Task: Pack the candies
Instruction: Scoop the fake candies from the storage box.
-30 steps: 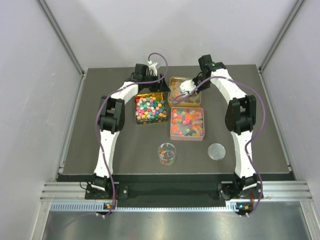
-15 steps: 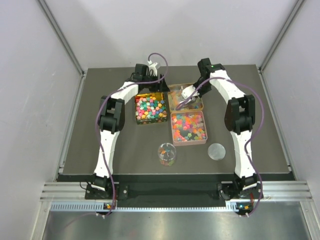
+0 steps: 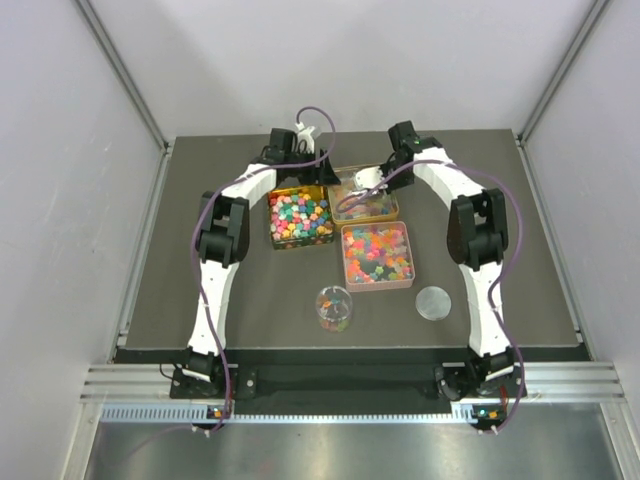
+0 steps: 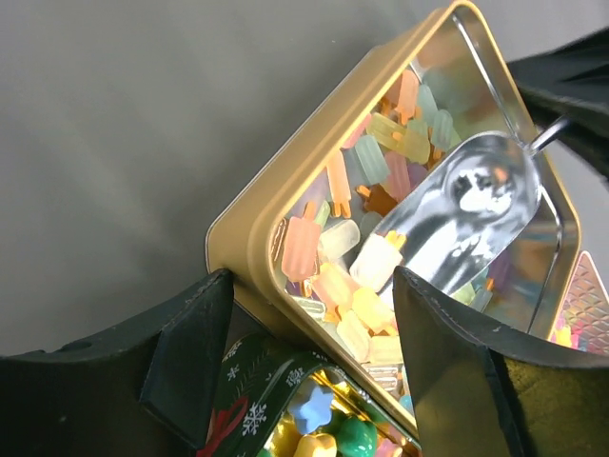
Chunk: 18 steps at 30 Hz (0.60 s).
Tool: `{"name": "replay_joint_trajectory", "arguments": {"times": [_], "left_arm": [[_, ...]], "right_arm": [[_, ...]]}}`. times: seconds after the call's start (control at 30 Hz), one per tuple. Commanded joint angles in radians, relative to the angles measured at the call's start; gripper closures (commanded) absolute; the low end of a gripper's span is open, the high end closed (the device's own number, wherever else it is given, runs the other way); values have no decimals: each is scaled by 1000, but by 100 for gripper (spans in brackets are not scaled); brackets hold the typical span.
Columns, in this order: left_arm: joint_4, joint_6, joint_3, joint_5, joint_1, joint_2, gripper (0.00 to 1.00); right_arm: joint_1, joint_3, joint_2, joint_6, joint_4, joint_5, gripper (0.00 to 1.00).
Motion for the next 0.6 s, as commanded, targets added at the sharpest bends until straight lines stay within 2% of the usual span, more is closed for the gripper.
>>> {"name": "replay_joint_trajectory", "arguments": {"times": [0.0,0.07,0.2,0.57], "left_arm": [[31,-14,3,31,10,-88,28],[35,-13,9,29,11,-88,28],[46,-22,23,29,11,-86,28],[73,-37,29,40,10,-89,28]], "right_arm": [[38,-156,-38,86,100,-47,100],[47,-223,-81,52,136,-21,100],[61,-254,-126,-10,151,19,100],[87,-130,-118,-112,113,128,100]]}}
